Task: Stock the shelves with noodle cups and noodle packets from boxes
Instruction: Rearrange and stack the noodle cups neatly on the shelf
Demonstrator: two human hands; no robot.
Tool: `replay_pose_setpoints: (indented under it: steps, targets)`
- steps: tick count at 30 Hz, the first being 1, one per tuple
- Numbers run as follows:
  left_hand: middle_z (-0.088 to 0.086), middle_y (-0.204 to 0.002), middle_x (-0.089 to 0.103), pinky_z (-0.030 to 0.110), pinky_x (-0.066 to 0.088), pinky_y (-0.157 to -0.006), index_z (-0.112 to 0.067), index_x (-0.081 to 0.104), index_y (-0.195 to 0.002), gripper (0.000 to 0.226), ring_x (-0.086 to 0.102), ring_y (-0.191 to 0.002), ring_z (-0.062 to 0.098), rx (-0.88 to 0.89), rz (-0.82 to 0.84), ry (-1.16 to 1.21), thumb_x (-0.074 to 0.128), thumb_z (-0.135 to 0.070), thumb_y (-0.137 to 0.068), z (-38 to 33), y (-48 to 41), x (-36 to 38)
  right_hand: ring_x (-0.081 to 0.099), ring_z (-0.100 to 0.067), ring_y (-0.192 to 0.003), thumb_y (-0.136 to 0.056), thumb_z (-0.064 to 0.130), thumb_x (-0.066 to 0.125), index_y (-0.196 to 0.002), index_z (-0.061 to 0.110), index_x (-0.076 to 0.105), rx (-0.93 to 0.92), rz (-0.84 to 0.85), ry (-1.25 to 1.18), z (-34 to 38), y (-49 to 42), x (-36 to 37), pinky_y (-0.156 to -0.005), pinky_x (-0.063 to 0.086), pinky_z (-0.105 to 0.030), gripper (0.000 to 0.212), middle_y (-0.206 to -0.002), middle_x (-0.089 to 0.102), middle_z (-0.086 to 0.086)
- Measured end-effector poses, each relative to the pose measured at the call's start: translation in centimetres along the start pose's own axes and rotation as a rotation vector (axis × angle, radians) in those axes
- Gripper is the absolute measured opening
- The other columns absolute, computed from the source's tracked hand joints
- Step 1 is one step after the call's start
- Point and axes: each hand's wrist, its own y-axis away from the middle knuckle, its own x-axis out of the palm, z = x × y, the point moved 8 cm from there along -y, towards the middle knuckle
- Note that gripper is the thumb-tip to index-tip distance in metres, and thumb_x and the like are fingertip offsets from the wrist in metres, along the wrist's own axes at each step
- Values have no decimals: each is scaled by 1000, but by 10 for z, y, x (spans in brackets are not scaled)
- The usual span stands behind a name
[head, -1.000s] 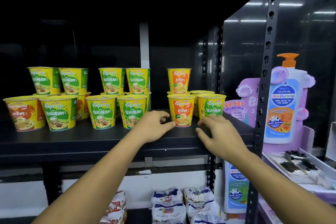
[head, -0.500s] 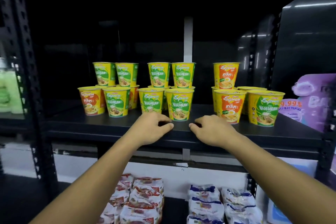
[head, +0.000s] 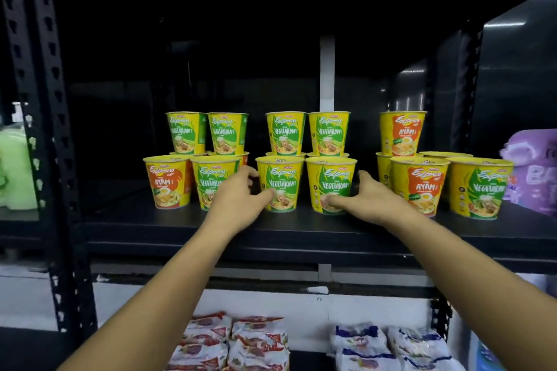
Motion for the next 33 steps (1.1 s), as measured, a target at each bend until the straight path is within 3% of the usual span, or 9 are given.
replay_pose_setpoints:
  steps: [2, 4, 7, 12, 16, 21, 25, 27, 33]
  targets:
    - [3, -139, 56, 33, 44, -92, -22, 35, -152, 85, 56, -122, 22, -45, 64, 60, 80, -49, -85, 0, -12, 6, 58, -16, -113, -71, 56, 87, -144, 23, 40, -4, -10, -151, 2, -4, 4, -98, 48, -36, 93, -134, 61, 4]
    - [-3, -132, 56, 32, 40, -91, -23, 23, -157, 96, 53, -115, 19, -90, 145, 155, 82, -45, -84, 1, -22, 15, 58, -16, -115, -73, 48, 89, -150, 23, 35, -2, -6, -252, 1, -5, 10, -97, 46, -34, 98, -136, 60, 2]
    - [-20, -107, 57, 28, 41, -86, -27, 35, -142, 79, 58, -105, 10, -115, 228, 272, 86, -33, -82, 10, -33, 33, 60, -15, -114, -76, 39, 89, -149, 25, 37, 3, 15, -295, -3, -8, 16, -96, 46, -34, 91, -130, 62, 4]
    - [-13, -112, 67, 20, 45, -76, -28, 48, -128, 67, 62, -102, 1, -67, 262, 362, 91, -28, -76, 18, -39, 45, 61, -13, -115, -77, 35, 89, -139, 28, 42, -21, 14, -294, -6, -11, 19, -101, 48, -37, 77, -122, 64, 8]
    - [-18, -109, 64, 27, 45, -83, -31, 46, -127, 70, 56, -97, -7, -40, 263, 325, 92, -37, -74, 18, -39, 46, 62, -14, -115, -75, 36, 90, -132, 31, 46, -14, -24, -292, -9, -14, 16, -106, 49, -43, 72, -125, 66, 6]
    - [-20, -109, 62, 32, 46, -92, -31, 46, -131, 73, 60, -106, 6, -33, 258, 288, 91, -43, -75, 16, -38, 45, 64, -13, -113, -75, 36, 90, -138, 26, 47, -15, -21, -279, -10, -13, 15, -102, 50, -38, 77, -124, 66, 6]
    - [-15, -136, 57, 43, 50, -106, -30, 33, -152, 94, 59, -123, 15, -10, 189, 321, 85, -53, -78, 10, -31, 33, 53, -16, -129, -77, 50, 84, -157, 27, 29, -49, -132, -357, -3, -2, 0, -104, 45, -37, 101, -142, 50, 11]
    - [-9, -152, 45, 45, 45, -111, -28, 18, -161, 106, 49, -137, 19, 32, 85, 288, 81, -56, -81, 2, -27, 18, 47, -13, -133, -82, 56, 77, -159, 30, 28, -96, -249, -393, 3, 5, -19, -104, 42, -36, 95, -156, 42, 7]
    - [4, -160, 40, 44, 42, -114, -28, 27, -159, 92, 43, -144, 21, 136, -85, 260, 74, -57, -86, -41, -51, -27, 50, -18, -134, -83, 51, 78, -152, 23, 44, -119, -274, -336, 41, -19, -58, -102, 43, -35, 82, -155, 46, -1]
